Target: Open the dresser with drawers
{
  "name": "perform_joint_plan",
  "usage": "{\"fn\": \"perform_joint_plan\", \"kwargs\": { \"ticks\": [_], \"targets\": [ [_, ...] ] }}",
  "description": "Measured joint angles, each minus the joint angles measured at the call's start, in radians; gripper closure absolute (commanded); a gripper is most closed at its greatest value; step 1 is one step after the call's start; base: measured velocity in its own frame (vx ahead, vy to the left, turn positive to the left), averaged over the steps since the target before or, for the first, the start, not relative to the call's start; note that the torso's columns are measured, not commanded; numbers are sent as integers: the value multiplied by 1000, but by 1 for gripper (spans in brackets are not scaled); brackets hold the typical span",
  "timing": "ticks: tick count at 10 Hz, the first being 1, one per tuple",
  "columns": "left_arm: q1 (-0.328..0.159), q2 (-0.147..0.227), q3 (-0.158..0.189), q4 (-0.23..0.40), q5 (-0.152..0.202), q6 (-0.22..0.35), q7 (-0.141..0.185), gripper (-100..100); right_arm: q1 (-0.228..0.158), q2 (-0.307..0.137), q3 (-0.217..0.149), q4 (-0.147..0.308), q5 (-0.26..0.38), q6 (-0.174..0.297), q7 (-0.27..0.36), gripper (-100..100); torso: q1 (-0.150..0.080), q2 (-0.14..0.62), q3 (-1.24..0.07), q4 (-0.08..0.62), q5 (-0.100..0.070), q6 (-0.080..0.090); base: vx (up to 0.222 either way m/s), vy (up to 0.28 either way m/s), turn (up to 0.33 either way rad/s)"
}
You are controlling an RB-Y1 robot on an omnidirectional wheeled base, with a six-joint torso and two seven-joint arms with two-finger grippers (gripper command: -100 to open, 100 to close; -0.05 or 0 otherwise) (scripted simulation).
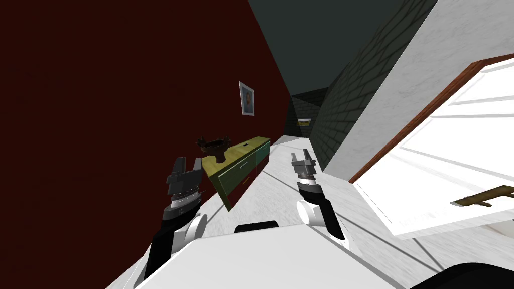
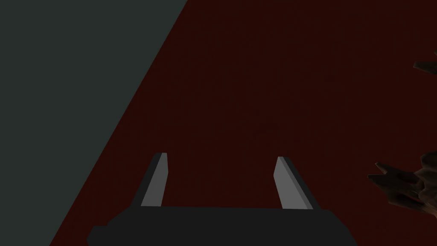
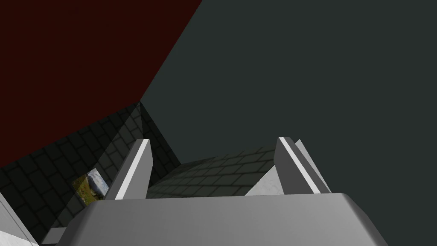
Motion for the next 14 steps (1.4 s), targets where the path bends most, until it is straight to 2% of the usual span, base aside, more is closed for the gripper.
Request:
{"fn": "perform_joint_plan", "kwargs": {
  "ticks": [2,9,10,11,14],
  "targets": [
    [0,0,0,0,0,0,0,0,0,0,0,0,0,0,0,0,0,104,-209,105,0,0,0,0,0],
    [0,0,0,0,0,0,0,0,0,0,0,0,0,0,0,0,0,618,-1234,617,0,0,0,0,0],
    [0,0,0,0,0,0,0,-100,0,0,0,0,0,0,0,0,0,691,-1382,691,0,0,45,-29,47],
    [-1,23,2,5,2,6,0,-100,0,0,0,0,0,0,0,0,-1,723,-1452,724,0,0,75,-56,52],
    [-5,80,18,48,18,31,5,-100,1,0,0,0,0,0,0,0,-3,733,-1479,736,-1,0,150,-94,83]
  ]
}}
